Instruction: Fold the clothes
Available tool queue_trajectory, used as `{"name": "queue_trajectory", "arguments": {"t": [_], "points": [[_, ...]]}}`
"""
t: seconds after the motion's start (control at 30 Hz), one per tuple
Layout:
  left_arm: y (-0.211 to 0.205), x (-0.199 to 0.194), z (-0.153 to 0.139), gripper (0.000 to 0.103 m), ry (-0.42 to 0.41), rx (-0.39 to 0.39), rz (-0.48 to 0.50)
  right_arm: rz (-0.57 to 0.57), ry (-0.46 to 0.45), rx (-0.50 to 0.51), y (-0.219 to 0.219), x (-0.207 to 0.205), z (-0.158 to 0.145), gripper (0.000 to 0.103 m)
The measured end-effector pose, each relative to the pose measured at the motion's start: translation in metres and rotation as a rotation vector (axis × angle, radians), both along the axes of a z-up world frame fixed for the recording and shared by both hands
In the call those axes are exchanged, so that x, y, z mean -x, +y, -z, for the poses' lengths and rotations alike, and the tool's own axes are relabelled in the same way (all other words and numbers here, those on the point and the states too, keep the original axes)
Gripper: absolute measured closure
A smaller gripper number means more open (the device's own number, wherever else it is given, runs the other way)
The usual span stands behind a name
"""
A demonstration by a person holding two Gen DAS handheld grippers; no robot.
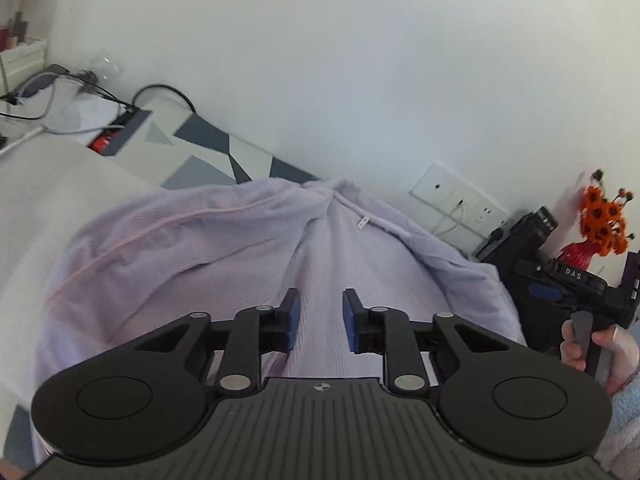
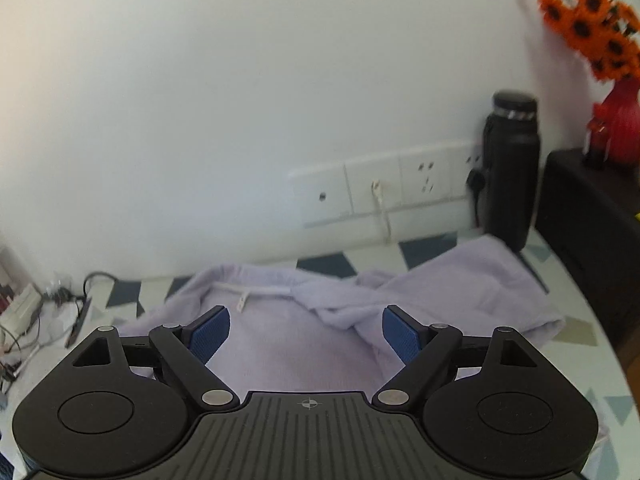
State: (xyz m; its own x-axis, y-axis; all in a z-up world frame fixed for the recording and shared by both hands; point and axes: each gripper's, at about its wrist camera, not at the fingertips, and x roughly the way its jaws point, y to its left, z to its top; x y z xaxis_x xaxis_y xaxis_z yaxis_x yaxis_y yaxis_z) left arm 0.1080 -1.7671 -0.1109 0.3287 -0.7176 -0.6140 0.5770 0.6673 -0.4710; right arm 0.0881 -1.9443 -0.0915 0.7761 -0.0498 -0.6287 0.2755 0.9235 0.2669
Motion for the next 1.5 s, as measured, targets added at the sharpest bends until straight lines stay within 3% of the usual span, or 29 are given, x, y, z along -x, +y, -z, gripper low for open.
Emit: {"name": "queue_trajectory", "arguments": {"t": [0.13, 0.27, 0.4, 0.5, 0.6, 0.67, 0.83, 0.97, 1.1, 1.13, 1.17, 1.2, 1.23, 1.37, 1.43, 1.5], "points": [[-0.076, -0.035, 0.053, 0.091, 0.057, -0.121, 0.061, -0.044, 0.122, 0.015, 0.005, -0.051, 0.071, 0.022], [-0.100, -0.050, 0.085, 0.091, 0.073, -0.277, 0.020, -0.029, 0.187, 0.052, -0.003, -0.080, 0.120, 0.022], [-0.104, -0.056, 0.102, 0.093, 0.021, -0.438, 0.058, -0.039, 0.202, 0.054, -0.012, -0.087, 0.142, 0.021], [-0.104, -0.069, 0.104, 0.096, 0.030, -0.448, 0.076, -0.088, 0.195, 0.067, -0.015, -0.089, 0.148, 0.011], [-0.114, -0.071, 0.104, 0.095, -0.147, -0.625, 0.104, -0.118, 0.192, 0.122, -0.014, -0.091, 0.150, 0.014], [-0.108, -0.078, 0.104, 0.094, -0.183, -0.640, 0.113, -0.098, 0.199, 0.180, -0.016, -0.093, 0.153, 0.020], [-0.109, -0.088, 0.102, 0.093, -0.143, -0.631, 0.037, -0.049, 0.195, 0.287, -0.025, -0.101, 0.160, 0.023], [-0.121, -0.070, 0.092, 0.093, -0.185, -0.637, 0.078, -0.056, 0.182, 0.249, -0.024, -0.098, 0.152, 0.021], [-0.142, -0.051, 0.069, 0.091, -0.266, -0.532, 0.131, -0.062, 0.122, 0.216, -0.006, -0.082, 0.137, 0.016], [-0.150, -0.048, 0.067, 0.084, -0.277, -0.506, 0.154, -0.070, 0.113, 0.205, -0.001, -0.079, 0.135, 0.016], [-0.158, -0.048, 0.067, 0.078, -0.282, -0.489, 0.180, -0.077, 0.111, 0.206, 0.005, -0.079, 0.136, 0.016], [-0.168, -0.050, 0.072, 0.064, -0.289, -0.496, 0.195, -0.071, 0.109, 0.214, 0.008, -0.081, 0.138, 0.016], [-0.178, -0.051, 0.077, 0.062, -0.295, -0.505, 0.208, -0.065, 0.107, 0.222, 0.012, -0.084, 0.141, 0.016], [-0.196, -0.069, 0.110, 0.062, -0.280, -0.578, 0.156, 0.051, 0.134, 0.275, 0.001, -0.106, 0.159, 0.016], [-0.199, -0.074, 0.115, 0.062, -0.289, -0.576, 0.134, 0.077, 0.156, 0.278, -0.011, -0.119, 0.168, 0.015], [-0.204, -0.081, 0.117, 0.062, -0.309, -0.569, 0.122, 0.080, 0.169, 0.297, -0.017, -0.133, 0.175, 0.007]]}}
